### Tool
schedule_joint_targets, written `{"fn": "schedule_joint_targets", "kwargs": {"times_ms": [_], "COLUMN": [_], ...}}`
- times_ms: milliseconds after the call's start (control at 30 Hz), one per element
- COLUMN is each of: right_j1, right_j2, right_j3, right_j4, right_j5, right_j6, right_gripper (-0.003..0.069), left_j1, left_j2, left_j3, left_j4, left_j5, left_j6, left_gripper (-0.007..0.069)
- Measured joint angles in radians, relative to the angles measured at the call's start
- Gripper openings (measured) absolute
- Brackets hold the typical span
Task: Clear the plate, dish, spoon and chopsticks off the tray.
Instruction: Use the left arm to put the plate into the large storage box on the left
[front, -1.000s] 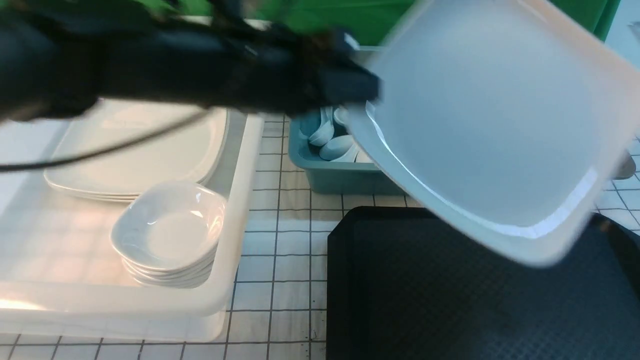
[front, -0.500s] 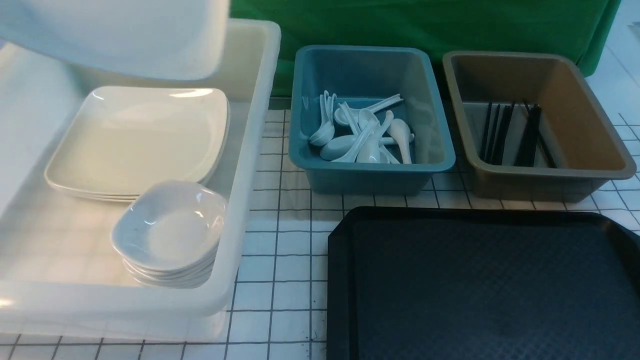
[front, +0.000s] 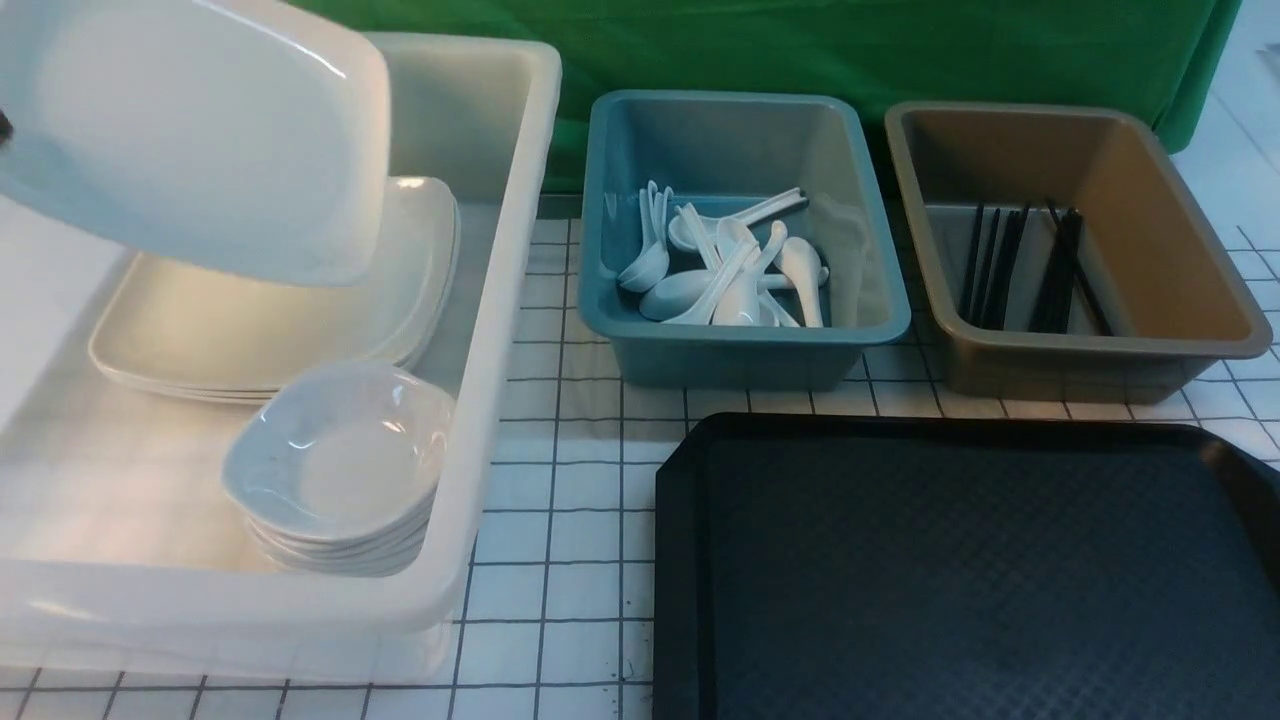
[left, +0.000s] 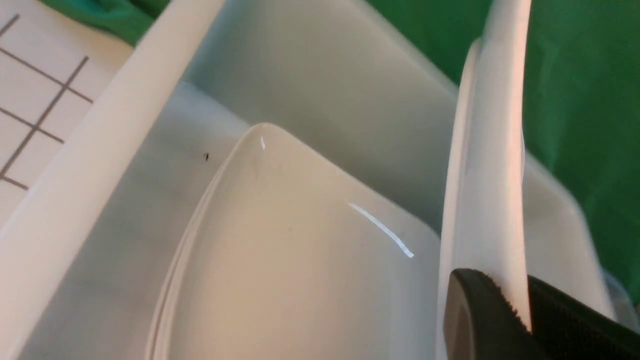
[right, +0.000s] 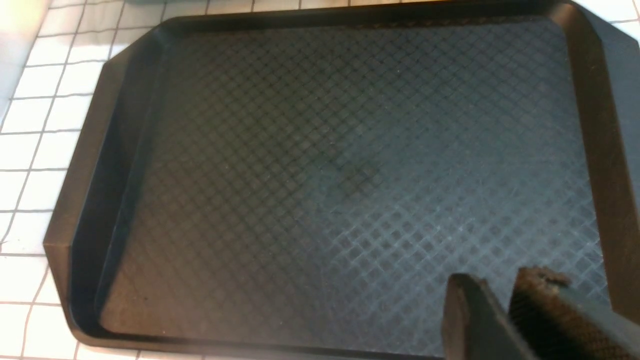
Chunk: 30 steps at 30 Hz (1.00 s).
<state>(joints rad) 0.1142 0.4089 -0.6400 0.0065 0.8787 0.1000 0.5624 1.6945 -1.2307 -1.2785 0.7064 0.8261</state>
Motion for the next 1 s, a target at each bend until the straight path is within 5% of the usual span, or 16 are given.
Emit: {"fn": "schedule_joint_targets", "kwargs": {"times_ms": [167, 633, 800, 1000], "right_j1": [0.000, 0.000, 0.000, 0.000], "right_j2": [0.000, 0.000, 0.000, 0.000], "right_j3": [0.000, 0.000, 0.000, 0.000], "right_j4": [0.000, 0.000, 0.000, 0.000], "right_j5": [-0.001, -0.004, -0.004, -0.003], "right_j6": [0.000, 0.000, 0.000, 0.000], "right_gripper": [0.0178, 0.0178, 0.0184, 0.0185], "left_j1": [-0.019, -0.025, -0.026, -0.026], "left_j2": [0.117, 0.206, 0.206, 0.213], "left_j3": [0.000, -0.001, -0.002, -0.102], "left_j4": [-0.011, -0.042, 0.003, 0.176], "left_j5": [-0.024, -0.026, -0.024, 0.055], "left_j6": [0.134, 0.141, 0.143, 0.015], "left_gripper": [0.0020, 0.0034, 0.0131, 0.0366]}}
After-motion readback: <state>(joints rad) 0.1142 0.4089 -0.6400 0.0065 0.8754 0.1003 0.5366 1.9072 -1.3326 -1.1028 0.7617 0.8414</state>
